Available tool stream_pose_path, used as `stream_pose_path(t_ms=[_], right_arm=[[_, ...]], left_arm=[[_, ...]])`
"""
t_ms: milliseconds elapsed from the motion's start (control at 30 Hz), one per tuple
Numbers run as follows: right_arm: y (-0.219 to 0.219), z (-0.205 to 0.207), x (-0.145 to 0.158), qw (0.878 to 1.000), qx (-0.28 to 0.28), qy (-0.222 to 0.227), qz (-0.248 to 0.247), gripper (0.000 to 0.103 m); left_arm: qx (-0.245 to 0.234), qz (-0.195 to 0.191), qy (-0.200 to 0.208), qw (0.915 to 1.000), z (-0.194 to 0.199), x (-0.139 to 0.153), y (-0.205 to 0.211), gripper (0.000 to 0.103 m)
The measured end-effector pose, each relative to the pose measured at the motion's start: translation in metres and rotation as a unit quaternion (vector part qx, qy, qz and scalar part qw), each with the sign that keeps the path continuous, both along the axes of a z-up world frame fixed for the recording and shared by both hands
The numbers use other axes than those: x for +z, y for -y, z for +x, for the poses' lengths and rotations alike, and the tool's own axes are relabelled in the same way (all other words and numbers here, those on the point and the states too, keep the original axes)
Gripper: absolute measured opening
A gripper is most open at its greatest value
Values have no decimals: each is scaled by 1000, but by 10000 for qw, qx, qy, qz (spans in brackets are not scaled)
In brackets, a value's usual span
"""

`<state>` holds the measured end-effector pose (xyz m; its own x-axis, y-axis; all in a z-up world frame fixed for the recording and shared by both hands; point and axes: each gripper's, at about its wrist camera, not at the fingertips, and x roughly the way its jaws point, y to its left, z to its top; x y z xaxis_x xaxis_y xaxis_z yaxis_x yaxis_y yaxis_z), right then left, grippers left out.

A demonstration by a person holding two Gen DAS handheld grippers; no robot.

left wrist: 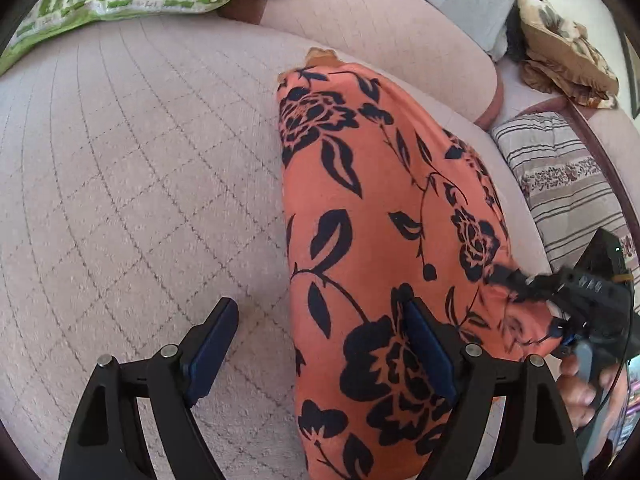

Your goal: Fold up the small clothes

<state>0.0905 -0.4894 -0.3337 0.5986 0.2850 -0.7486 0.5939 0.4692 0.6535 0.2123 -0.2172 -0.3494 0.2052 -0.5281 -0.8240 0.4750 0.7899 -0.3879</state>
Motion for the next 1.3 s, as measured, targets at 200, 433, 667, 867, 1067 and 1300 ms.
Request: stream_pose_path(t_ms=[200,433,667,867,1067,1300], right_arm=[[28,-28,59,9856,-930,707,-1225,36],[-11,52,87,9815,460,1176,-1438,36],[28,122,-5,9966,142,56,-806,0],[35,80,18,9956,-161,381,-842,7],[1,23,63,9899,447,691,-1156,7],[-36,-36,22,9849,872,107,-1489,6]], left_arm=[[-12,21,114,9999,-1,1,-10,86],[-72,76,180,9998,1,0,7,89],[-300,126,290,9991,3,-6,17,91],[-278,78,41,9996,9,-2,12,91],[-317,260,482,9980,1,12,5,91],[-302,295,223,9989,-2,0,2,94]])
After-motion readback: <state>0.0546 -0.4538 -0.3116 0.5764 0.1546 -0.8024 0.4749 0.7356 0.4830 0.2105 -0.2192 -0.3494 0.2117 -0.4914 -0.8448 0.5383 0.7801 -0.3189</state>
